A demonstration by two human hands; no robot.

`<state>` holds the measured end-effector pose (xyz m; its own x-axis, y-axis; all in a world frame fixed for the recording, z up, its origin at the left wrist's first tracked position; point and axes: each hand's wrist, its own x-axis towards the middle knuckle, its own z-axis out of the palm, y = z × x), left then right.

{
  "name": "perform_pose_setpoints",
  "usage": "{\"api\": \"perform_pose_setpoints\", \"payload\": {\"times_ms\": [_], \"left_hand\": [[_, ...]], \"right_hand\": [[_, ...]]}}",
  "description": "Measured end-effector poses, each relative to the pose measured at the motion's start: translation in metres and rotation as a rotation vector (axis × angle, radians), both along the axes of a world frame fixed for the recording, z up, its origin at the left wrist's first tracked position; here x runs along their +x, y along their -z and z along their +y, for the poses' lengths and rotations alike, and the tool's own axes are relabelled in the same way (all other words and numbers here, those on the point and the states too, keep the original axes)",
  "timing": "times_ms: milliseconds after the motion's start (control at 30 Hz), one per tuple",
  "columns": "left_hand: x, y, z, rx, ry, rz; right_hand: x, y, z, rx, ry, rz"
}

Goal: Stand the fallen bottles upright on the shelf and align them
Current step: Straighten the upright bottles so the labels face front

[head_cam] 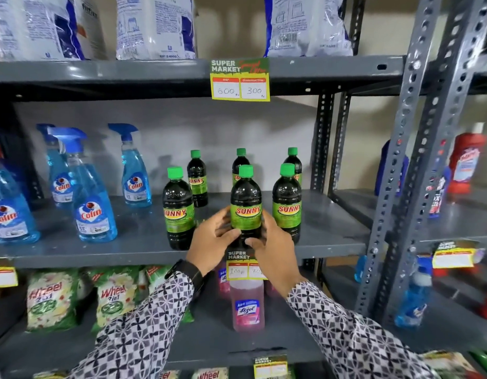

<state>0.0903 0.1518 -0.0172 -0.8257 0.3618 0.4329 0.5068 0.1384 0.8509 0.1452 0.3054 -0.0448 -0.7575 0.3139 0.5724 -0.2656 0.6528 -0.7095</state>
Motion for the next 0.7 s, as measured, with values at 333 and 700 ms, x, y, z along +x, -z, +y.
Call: {"api": "perform_pose_setpoints", "payload": {"times_ms": [333, 700], "left_hand": [[0.060, 0.013, 0.015, 0.036, -0.321, 0.207], [0.059, 0.000, 0.123, -0.264, -0.377, 0.081]], "right_hand": [[0.041, -0.005, 0.062, -0.122, 0.237, 0.233], [0.011, -0.023, 0.123, -0.186, -0.265, -0.197]]}}
